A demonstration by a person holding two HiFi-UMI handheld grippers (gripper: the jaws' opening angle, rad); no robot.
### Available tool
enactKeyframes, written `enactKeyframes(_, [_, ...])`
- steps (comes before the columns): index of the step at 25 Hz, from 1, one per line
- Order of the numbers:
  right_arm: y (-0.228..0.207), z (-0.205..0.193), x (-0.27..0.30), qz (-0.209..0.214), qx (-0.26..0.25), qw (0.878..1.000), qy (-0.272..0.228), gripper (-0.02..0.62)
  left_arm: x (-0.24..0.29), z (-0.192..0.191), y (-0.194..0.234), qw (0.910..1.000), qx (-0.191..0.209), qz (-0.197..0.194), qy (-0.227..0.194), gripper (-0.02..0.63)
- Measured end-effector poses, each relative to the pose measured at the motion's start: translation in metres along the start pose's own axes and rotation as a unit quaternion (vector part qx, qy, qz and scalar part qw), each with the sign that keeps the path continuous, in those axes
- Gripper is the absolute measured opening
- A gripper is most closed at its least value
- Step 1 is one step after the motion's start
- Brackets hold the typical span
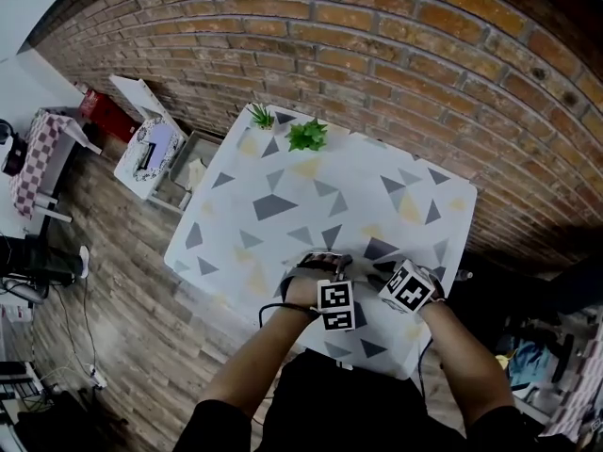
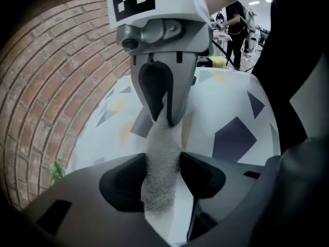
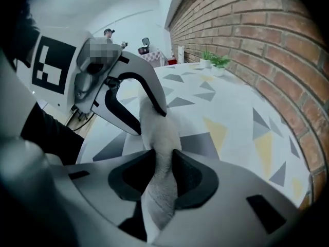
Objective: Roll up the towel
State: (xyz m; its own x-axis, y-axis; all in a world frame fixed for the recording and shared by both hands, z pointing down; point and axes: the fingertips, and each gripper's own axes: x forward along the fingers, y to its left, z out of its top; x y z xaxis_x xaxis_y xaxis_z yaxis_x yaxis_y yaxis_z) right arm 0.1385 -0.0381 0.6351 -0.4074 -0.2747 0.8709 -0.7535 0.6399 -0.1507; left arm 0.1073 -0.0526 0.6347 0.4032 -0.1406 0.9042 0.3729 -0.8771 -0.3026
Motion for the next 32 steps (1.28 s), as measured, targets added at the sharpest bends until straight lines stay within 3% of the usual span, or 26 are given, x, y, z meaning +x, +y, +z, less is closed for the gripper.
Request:
enactKeyframes(5, [-0.007,0.004,-0.005,-0.008,0.011,1.0,0.002,0.128,0.008,0.0,0.005,0.9965,-0.051,-0.066,-0.011,0.196])
enactKeyframes(10, [0.005,0.002,-0.006,-0.054,-0.034,0.998,0.025,0.229,0.006,0.001,0.006,0.9875,-0.091,-0.123,-0.037,0.192])
enactKeyframes(13, [0.007,-0.004,0.003,-0.073,-0.054,0.994,0.056,0.255,-0.003,0.001,0.007,0.9857,-0.088,-0.134,-0.05,0.164])
enactKeyframes(16, [0.012,-0.003,0.003,-0.071,-0.048,0.994,0.069,0.12,-0.015,0.0,0.0,0.9877,-0.064,-0.13,-0.059,0.168])
enactKeyframes(19, [0.023,0.001,-0.002,-0.06,-0.043,0.995,0.061,0.105,-0.026,-0.004,-0.01,0.9891,-0.048,-0.117,-0.075,0.171])
enactKeyframes(21, [0.023,0.007,-0.009,-0.084,-0.044,0.995,0.042,0.098,-0.033,-0.003,-0.006,0.9929,-0.026,-0.073,-0.09,0.15])
enactKeyframes(24, [0.01,0.024,-0.026,-0.162,-0.056,0.985,0.007,0.098,-0.046,0.001,0.016,0.9938,0.025,0.03,-0.104,0.137])
enactKeyframes(26, [0.004,0.03,-0.032,-0.2,-0.061,0.978,-0.002,0.098,-0.05,0.003,0.023,0.9916,0.041,0.06,-0.107,0.135])
enactKeyframes(32, [0.029,0.004,-0.005,-0.19,-0.063,0.979,0.037,0.103,-0.029,-0.008,-0.018,0.9947,0.033,-0.007,-0.097,0.135])
